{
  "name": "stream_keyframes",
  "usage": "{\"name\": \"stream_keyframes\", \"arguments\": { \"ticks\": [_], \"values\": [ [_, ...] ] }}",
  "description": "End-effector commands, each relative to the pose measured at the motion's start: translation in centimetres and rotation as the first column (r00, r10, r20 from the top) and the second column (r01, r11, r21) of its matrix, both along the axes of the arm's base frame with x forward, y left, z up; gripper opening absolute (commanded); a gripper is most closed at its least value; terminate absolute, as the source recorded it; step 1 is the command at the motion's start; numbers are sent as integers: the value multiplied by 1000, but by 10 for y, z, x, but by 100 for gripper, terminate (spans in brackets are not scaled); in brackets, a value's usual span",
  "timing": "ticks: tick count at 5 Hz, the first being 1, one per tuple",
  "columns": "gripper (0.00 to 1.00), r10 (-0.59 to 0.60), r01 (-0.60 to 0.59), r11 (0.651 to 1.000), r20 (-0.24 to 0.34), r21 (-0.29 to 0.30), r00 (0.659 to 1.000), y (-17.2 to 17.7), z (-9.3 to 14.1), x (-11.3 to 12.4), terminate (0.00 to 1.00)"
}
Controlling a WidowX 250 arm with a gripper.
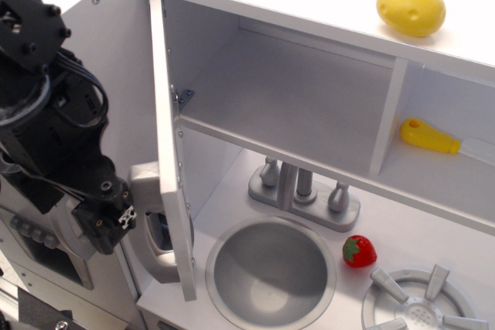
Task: Close microwave
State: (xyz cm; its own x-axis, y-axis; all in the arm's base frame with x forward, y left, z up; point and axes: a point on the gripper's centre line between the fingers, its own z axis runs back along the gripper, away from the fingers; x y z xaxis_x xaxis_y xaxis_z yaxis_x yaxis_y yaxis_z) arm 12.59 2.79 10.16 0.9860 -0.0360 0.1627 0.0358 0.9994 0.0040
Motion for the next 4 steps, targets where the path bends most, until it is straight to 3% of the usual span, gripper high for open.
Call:
{"name": "stream_keyframes", "arguments": {
  "ticks": [1,3,4],
  "values": [
    [100,0,0,1000,0,0,1000,0,0,0,0],
    [100,-109,107,993,-27,-49,994,-9,-10,28,0],
    [100,-107,108,992,18,-65,994,-19,-9,40,0]
  ]
}}
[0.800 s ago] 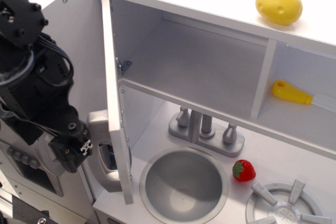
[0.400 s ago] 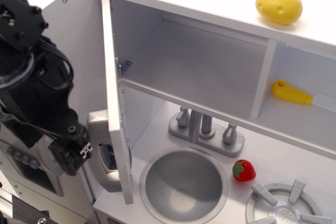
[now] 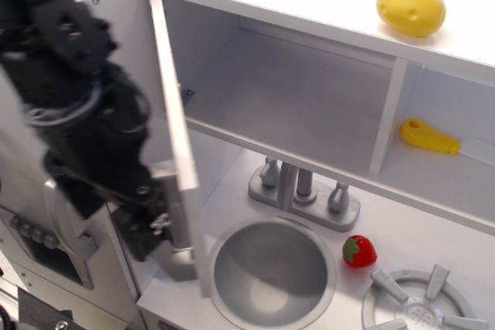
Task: Close microwave
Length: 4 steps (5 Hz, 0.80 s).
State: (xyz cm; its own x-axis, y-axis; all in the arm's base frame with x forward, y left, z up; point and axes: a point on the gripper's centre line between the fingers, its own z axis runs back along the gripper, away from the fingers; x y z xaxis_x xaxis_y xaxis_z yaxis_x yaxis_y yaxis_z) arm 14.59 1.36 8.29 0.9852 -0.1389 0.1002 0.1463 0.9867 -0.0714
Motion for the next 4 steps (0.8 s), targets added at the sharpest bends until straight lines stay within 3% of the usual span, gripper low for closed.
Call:
{"name": "stream_keyframes", "arguments": {
  "ticks": [1,2,3,4],
  "values": [
    [100,25,-22,999,87,-26,996,-18,10,34,0],
    [100,0,5,998,80,-65,997,-34,15,41,0],
    [100,-56,72,982,98,-176,994,-60,32,32,0],
    [100,-102,119,964,83,-238,991,-82,55,10,0]
  ]
}}
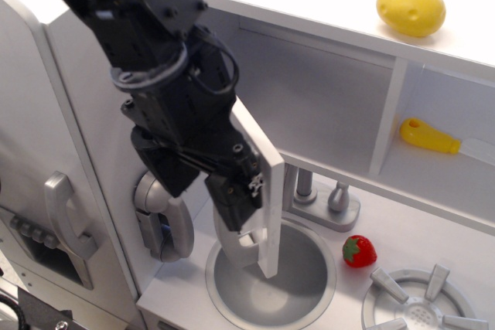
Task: Close microwave
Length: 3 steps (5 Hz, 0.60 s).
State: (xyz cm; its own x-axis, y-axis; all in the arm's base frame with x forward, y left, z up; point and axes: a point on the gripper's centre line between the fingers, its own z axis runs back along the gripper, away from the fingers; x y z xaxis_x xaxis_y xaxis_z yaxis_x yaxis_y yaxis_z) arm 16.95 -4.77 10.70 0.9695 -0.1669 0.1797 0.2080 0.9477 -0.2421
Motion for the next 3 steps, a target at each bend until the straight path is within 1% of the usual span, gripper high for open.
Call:
{"name": "stream_keyframes", "arguments": {
  "ticks": [1,2,3],
  "values": [
    [100,-76,77,996,21,-44,997,-20,41,-45,0],
    [100,-11,9,999,44,46,999,10,32,-49,0],
    [100,103,-114,984,84,138,991,52,14,-29,0]
  ]
}}
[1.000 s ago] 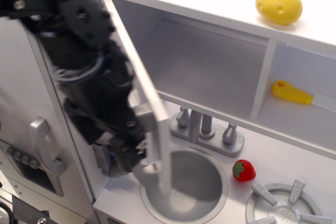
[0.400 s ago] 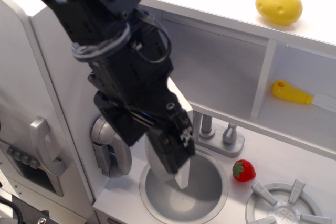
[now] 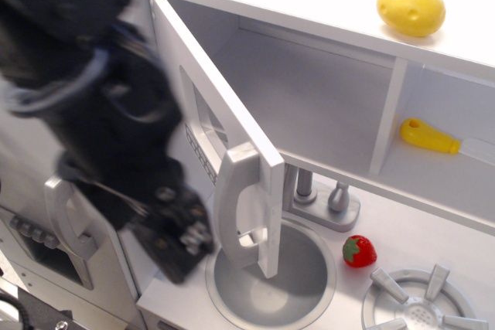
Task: Close microwave
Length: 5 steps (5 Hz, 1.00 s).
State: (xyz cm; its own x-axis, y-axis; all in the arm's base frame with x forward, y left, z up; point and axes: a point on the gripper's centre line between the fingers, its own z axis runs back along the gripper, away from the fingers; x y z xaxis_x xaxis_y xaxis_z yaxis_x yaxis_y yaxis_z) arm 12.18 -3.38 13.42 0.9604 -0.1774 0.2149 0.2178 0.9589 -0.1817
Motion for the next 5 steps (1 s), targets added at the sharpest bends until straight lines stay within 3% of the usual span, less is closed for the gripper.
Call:
{"name": "stream_keyframes", "arguments": {
  "ticks": [1,2,5],
  "values": [
    [100,245,-254,960,83,118,966,68,-23,41,0],
    [100,359,-372,917,110,145,927,82,-27,66,0],
    [100,323,-331,939,91,89,942,41,-22,101,0]
  ]
}}
